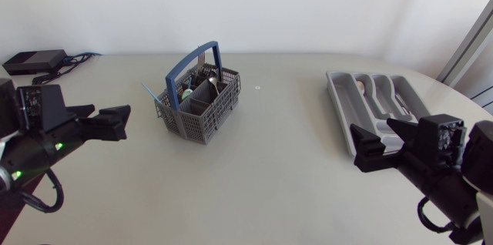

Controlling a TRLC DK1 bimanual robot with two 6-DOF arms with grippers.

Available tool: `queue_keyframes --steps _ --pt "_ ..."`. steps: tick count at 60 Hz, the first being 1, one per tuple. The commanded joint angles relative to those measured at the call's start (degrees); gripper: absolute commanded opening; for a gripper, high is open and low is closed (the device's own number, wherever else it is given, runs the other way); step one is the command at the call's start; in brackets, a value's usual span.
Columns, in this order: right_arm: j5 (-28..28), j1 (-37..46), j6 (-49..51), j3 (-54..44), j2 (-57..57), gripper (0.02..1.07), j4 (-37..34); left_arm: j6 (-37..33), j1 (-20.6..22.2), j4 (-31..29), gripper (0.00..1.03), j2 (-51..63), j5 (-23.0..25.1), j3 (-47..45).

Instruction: Sort the cutlery from the basket into the organizer compartments.

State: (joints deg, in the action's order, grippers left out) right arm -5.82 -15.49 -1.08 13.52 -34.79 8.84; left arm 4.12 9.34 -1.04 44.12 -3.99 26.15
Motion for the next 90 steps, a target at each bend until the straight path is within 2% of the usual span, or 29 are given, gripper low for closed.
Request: queue_keyframes --steps 1,8,13,16,23,32,35,39,48,56,60,64,73,90 --pt "-0.5 -1.6 -1.5 3.5 -4.3 1.02 -0.3 1.3 1.3 -3.1 0.96 5.9 -0.8 6.5" --pt "-0.7 -2.4 -1.2 8.2 -9.6 1.02 -5.1 0.4 3.2 -11.2 0.96 13.1 -1.6 14.7" --pt "-0.9 -3.7 0.9 11.7 -13.4 1.02 -8.9 -5.1 6.1 -15.9 0.96 18.5 -1.7 20.0" --pt "-0.6 -4.0 1.9 13.4 -15.3 1.02 -10.3 -7.9 7.6 -17.5 0.96 21.0 -1.8 22.2" --pt "4.2 -4.2 4.0 16.8 -18.5 1.02 -14.3 -7.6 9.5 -19.4 0.96 29.4 -2.0 26.9" --pt "5.7 -4.1 9.1 20.3 -22.3 1.02 -17.3 -7.6 9.8 -18.3 0.91 35.5 -2.0 29.9" --pt "7.8 -3.6 9.5 20.8 -23.3 1.02 -17.4 -7.5 9.7 -17.0 0.91 37.3 -2.0 30.6" --pt "10.2 -3.1 11.1 20.8 -24.1 1.02 -17.4 -7.9 9.5 -16.5 0.84 39.0 -1.4 31.9" --pt "10.7 -3.2 11.3 20.8 -25.6 1.02 -17.2 -8.1 8.6 -13.2 0.78 41.8 -0.6 32.9" --pt "10.7 -3.2 12.1 20.8 -26.0 1.02 -17.2 -8.2 8.2 -8.8 0.64 43.2 -0.6 32.6" --pt "10.7 -3.4 12.4 20.9 -26.3 1.02 -17.2 -8.3 8.3 -8.5 0.49 44.3 -0.6 33.4" --pt "10.7 -3.5 12.5 21.1 -26.7 1.02 -17.2 -8.3 8.1 -8.2 0.3 45.9 -0.3 34.4" --pt "10.7 -3.7 12.8 21.8 -28.1 1.02 -16.9 -8.1 7.1 -8.0 0.06 47.7 1.9 34.8" --pt "10.7 -3.9 13.2 22.9 -30.3 1.02 -16.3 -9.7 6.9 -7.7 0.04 45.5 4.3 31.7"
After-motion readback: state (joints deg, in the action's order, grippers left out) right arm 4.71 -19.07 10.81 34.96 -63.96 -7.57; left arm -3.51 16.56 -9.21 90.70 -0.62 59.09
